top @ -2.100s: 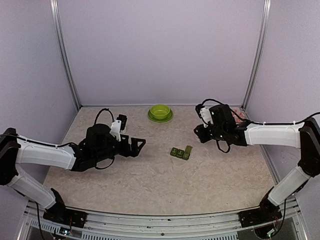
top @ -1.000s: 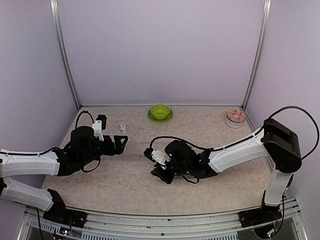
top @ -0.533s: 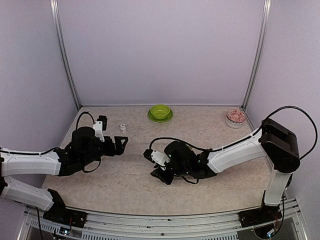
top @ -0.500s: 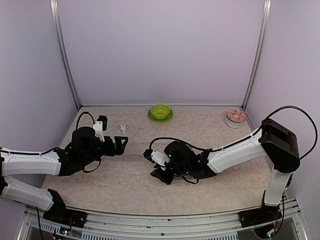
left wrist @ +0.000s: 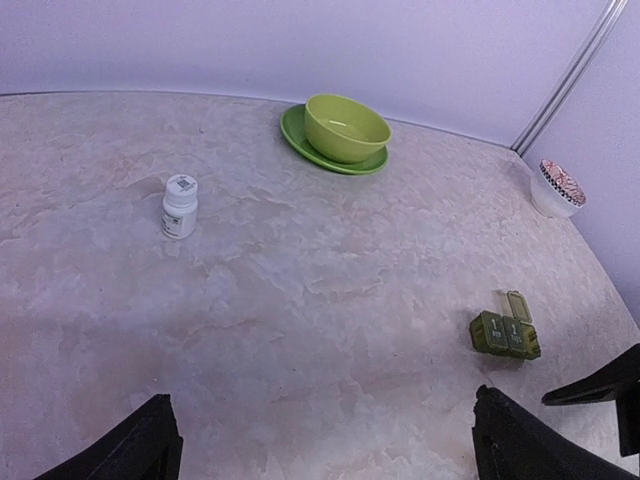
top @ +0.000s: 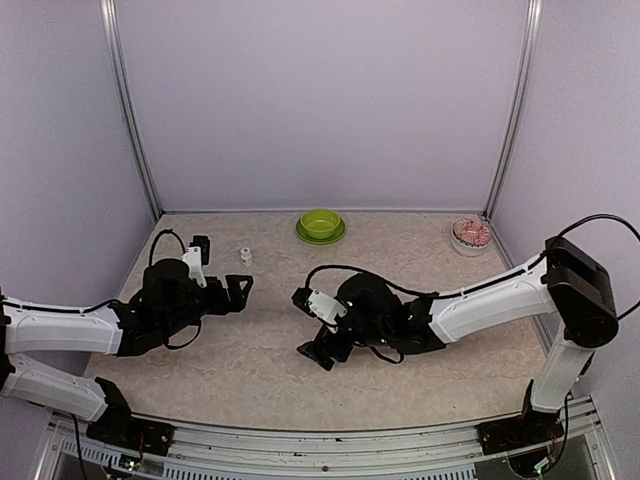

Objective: Sort the pills into containers
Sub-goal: Place the pill bottle at the center of the board.

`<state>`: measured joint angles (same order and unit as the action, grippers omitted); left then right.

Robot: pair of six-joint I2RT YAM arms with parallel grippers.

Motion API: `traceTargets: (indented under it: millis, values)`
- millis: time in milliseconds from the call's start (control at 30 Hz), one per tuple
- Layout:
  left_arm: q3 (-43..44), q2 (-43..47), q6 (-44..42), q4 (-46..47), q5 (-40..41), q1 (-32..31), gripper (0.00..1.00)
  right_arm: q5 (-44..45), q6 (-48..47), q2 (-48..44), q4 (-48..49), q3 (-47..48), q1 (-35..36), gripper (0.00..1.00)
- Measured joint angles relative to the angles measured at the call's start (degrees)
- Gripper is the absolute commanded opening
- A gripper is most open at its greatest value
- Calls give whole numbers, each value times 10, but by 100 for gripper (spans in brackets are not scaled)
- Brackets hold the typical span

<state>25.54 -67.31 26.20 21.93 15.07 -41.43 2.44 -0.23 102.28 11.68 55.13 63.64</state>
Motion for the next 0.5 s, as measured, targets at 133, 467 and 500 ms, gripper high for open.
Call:
traceTargets:
  millis: [133,467,500]
  values:
    - [-3,2,10,-1,2,1,99,49,-3,-66,0,-15,0,100]
    - [51,-13,-40,-37,166,-81,99,229,-11,-216,37,-78,0,100]
    - [62,-18,-37,-45,174,-77,99,247,-10,-222,40,-85,0,100]
